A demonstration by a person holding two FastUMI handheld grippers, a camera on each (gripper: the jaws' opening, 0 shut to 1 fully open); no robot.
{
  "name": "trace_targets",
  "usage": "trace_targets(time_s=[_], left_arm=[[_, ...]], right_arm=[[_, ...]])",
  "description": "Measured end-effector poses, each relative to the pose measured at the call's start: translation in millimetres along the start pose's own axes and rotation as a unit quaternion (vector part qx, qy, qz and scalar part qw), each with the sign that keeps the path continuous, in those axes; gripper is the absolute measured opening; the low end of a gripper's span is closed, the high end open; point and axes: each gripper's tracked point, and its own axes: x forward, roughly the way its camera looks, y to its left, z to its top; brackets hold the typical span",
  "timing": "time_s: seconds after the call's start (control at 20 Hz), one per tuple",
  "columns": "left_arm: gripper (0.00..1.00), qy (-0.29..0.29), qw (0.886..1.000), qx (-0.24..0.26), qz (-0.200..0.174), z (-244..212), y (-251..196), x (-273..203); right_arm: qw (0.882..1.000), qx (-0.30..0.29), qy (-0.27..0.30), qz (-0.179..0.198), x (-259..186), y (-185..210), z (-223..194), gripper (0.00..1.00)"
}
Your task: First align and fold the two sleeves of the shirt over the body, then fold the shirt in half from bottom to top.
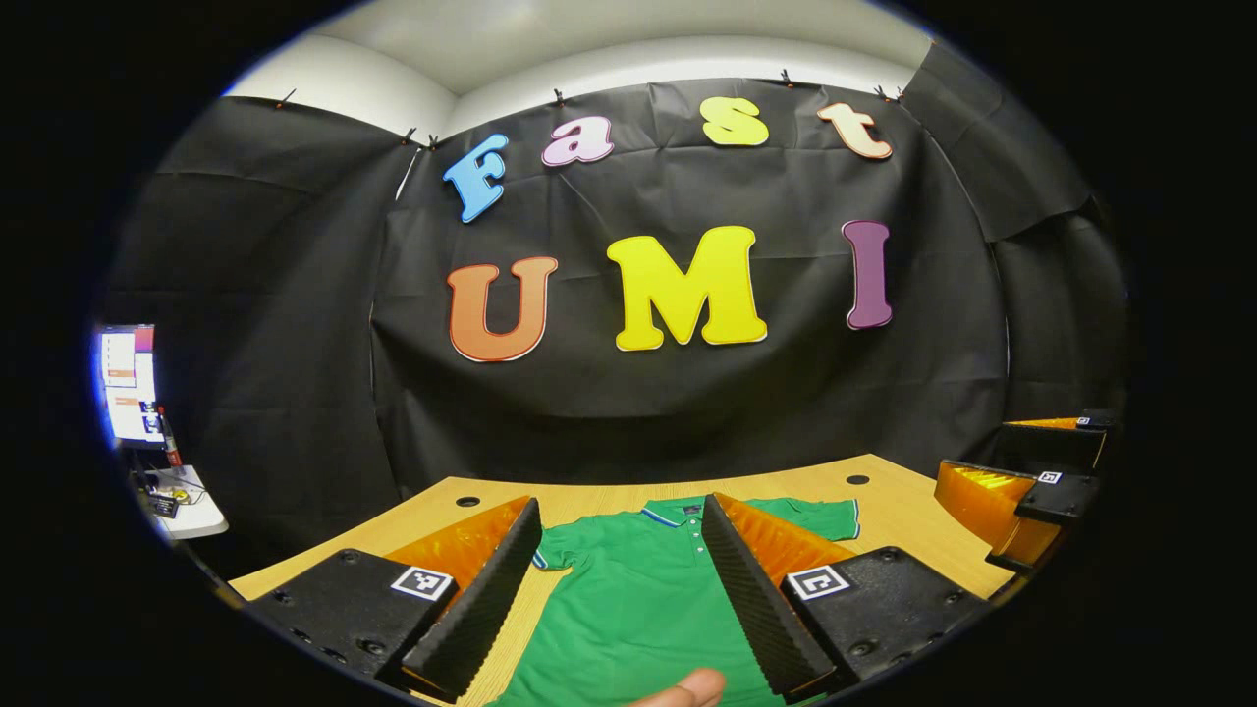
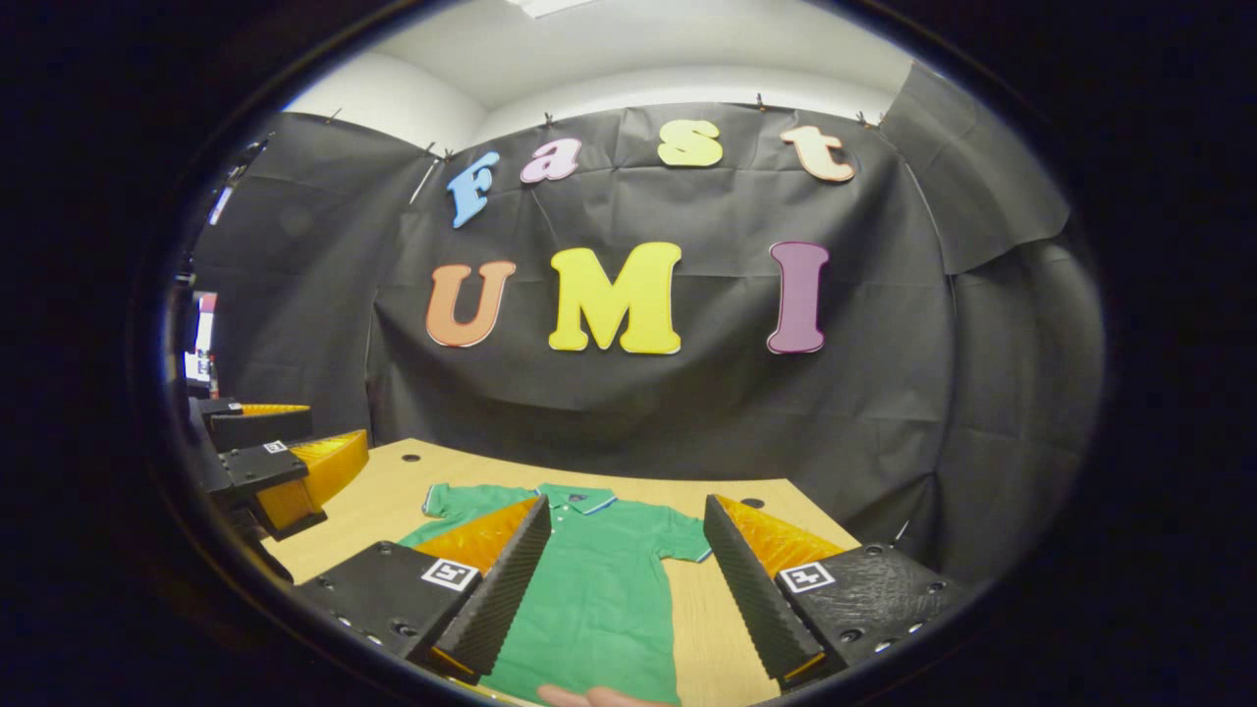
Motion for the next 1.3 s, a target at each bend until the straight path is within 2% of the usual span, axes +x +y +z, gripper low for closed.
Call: trace_targets(time_s=[0.45,0.7,0.8,0.95,1.15,1.2,1.3], left_arm=[[1.0,0.02,0.999,-0.009,0.024,-9.1,15.6,7.5],[1.0,0.026,0.999,-0.018,0.031,-12.6,23.2,11.8],[1.0,0.026,0.999,-0.017,0.029,-14.4,20.2,13.9],[1.0,0.027,0.999,-0.011,0.025,-16.2,17.4,15.4],[1.0,0.034,0.999,0.0,0.028,-23.0,17.6,19.8],[1.0,0.036,0.999,0.001,0.029,-24.5,19.1,22.0],[1.0,0.041,0.999,-0.002,0.03,-27.7,21.5,24.3]], right_arm=[[1.0,-0.008,0.022,-0.012,34.4,-15.1,-11.9,0.94],[0.998,-0.021,0.025,-0.057,108.8,-67.6,-12.5,0.95],[0.995,-0.028,0.046,-0.08,148.5,-94.1,-29.2,0.95],[0.988,-0.027,0.106,-0.111,200.8,-125.8,-75.2,0.95],[0.975,0.038,0.19,-0.105,254.2,-128.3,-147.9,0.95],[0.973,0.046,0.203,-0.096,267.7,-125.1,-162.1,0.95],[0.964,0.047,0.24,-0.105,287.8,-127.1,-192.9,0.96]])
